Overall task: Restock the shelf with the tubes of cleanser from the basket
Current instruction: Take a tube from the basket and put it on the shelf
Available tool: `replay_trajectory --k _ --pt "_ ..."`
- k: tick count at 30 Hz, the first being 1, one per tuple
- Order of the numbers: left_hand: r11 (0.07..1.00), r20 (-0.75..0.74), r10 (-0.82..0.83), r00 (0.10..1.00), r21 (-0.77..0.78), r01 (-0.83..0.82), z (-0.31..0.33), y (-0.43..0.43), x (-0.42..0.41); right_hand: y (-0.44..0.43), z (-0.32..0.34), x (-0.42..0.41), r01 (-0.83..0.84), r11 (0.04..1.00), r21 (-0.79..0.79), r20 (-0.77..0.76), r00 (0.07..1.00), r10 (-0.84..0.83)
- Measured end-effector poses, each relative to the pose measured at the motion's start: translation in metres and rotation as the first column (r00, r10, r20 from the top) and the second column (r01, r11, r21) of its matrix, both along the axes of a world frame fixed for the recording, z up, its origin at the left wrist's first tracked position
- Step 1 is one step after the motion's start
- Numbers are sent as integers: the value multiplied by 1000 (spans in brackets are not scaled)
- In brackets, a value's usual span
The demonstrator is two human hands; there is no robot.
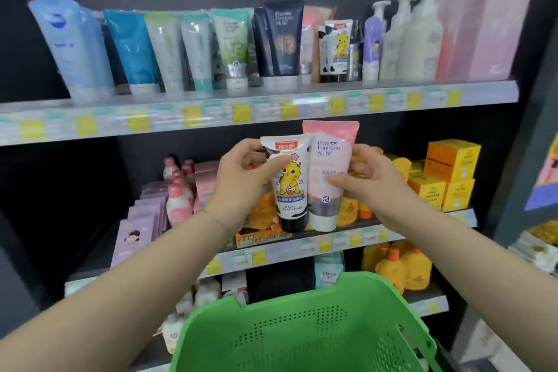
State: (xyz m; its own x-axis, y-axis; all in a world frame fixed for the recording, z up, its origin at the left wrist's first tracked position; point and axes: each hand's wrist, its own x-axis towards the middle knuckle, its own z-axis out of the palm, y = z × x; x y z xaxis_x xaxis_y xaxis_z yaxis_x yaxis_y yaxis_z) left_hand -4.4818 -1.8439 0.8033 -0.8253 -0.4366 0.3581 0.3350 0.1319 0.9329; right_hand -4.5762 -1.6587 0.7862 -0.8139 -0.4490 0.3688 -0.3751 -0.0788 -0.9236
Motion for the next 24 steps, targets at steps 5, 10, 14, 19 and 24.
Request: replay_trajectory --k 5,10,14,19,24 --pt "1000 -45 20 999 -9 -20 31 14 -10 15 28 -10 8 1000 -24 -39 999 -9" --pt "999 -73 33 997 -18 -35 48 40 -23 42 50 -29 -34 999 -29 -67 997 32" --pt "997 -79 79 994 -11 -80 56 65 -41 68 63 -51 -44 998 -37 -70 997 41" --pt "993 -88 121 989 -1 -121 68 103 -70 101 77 -83 -76 997 -22 -94 993 74" --pt "986 -109 156 982 -38 -161 81 124 -94 122 95 -111 -92 996 -13 -119 989 89"
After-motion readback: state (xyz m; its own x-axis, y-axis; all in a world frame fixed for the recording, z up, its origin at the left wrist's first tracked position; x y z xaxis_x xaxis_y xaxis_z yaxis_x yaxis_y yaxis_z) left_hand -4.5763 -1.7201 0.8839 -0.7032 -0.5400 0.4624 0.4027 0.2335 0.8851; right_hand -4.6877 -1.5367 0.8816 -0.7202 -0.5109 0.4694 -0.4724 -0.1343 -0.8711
